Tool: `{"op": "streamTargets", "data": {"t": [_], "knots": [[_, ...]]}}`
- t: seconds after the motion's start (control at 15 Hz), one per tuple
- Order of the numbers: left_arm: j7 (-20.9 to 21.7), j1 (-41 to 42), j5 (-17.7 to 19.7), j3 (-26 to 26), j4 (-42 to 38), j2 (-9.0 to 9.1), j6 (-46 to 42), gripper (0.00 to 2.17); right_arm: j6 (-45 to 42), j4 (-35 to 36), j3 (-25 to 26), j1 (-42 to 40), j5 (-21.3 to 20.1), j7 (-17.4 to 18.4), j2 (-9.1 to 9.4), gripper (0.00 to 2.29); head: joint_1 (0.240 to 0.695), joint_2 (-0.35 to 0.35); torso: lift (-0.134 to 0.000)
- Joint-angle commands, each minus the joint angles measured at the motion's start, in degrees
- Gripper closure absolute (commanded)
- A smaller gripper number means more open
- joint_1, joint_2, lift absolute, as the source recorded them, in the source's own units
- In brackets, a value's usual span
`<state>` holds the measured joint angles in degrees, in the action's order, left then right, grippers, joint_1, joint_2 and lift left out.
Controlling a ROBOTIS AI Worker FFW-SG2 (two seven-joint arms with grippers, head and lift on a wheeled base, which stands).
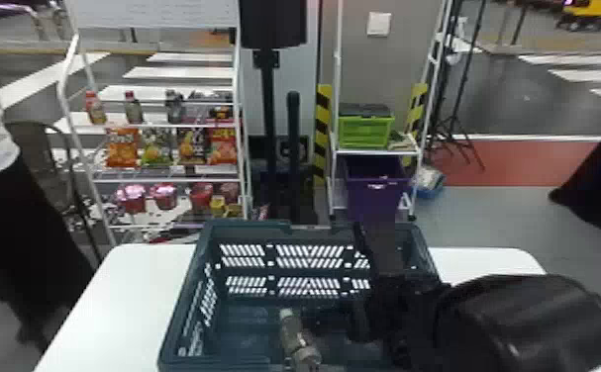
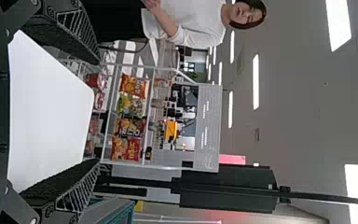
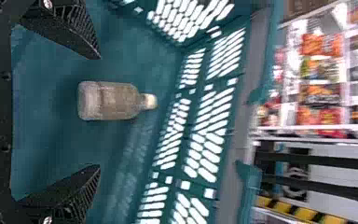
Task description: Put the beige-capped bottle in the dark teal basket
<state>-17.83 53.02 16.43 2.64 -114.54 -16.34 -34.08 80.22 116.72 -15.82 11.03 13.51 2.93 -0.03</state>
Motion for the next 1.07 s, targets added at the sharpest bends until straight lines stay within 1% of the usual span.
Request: {"op": "streamTargets", "data": {"t": [0.0, 0.07, 0.2, 0.27, 0.47, 0.53, 0.6, 0.67, 0.8, 0.93, 1.0], "knots": [[0.08, 0.07, 0.18, 0.00, 0.29, 0.00, -0.59, 0.14, -10.30, 5.62, -0.09, -5.84, -0.33, -0.38, -1.73, 0.05, 0.499, 0.000, 0.000], [0.43, 0.07, 0.53, 0.09, 0.64, 0.08, -0.94, 0.14, -15.05, 7.90, 0.09, -9.27, -0.41, -0.38, -3.13, 0.05, 0.499, 0.000, 0.000], [0.61, -0.02, 0.71, 0.09, 0.81, 0.00, -1.12, 0.14, -19.44, 12.03, 1.32, -15.34, -0.68, -0.38, -5.24, 0.05, 0.499, 0.000, 0.000], [0.69, -0.20, 0.80, 0.09, 0.99, 0.00, -1.12, 0.14, -24.19, 14.14, 2.37, -19.91, -1.73, -0.56, -6.39, 0.05, 0.499, 0.000, 0.000], [1.04, -0.55, 1.06, 0.09, 1.34, -0.09, -1.12, 0.14, -40.54, 18.01, 6.59, -31.86, -1.73, -1.79, -8.67, 0.05, 0.499, 0.000, 0.000], [1.04, -0.55, 1.06, 0.09, 1.34, -0.09, -1.12, 0.14, -44.75, 18.63, 7.74, -35.20, -1.73, -1.79, -8.76, 0.05, 0.499, 0.000, 0.000], [1.04, -0.64, 1.06, 0.09, 1.25, -0.09, -0.94, 0.14, -51.79, 18.80, 9.14, -39.15, -1.73, -2.05, -8.76, 0.05, 0.499, 0.000, 0.000], [1.04, -0.64, 1.06, 0.09, 1.34, -0.18, -0.94, 0.14, -56.71, 18.80, 10.20, -42.41, -1.64, -2.75, -8.76, 0.05, 0.499, 0.000, 0.000], [1.04, -0.73, 1.32, 0.09, 1.43, -0.27, -0.94, 0.14, -66.38, 17.92, 11.25, -47.94, -2.17, -2.75, -8.76, 0.05, 0.499, 0.000, 0.000], [1.04, -0.73, 1.59, 0.09, 1.52, -0.27, -0.94, 0.14, -74.99, 15.73, 11.34, -52.51, -3.93, -2.75, -7.79, 0.06, 0.499, 0.000, 0.000], [1.04, -0.73, 1.59, 0.09, 1.52, -0.36, -0.94, 0.14, -79.73, 13.97, 11.51, -54.53, -3.93, -2.75, -7.27, 0.06, 0.499, 0.000, 0.000]]}}
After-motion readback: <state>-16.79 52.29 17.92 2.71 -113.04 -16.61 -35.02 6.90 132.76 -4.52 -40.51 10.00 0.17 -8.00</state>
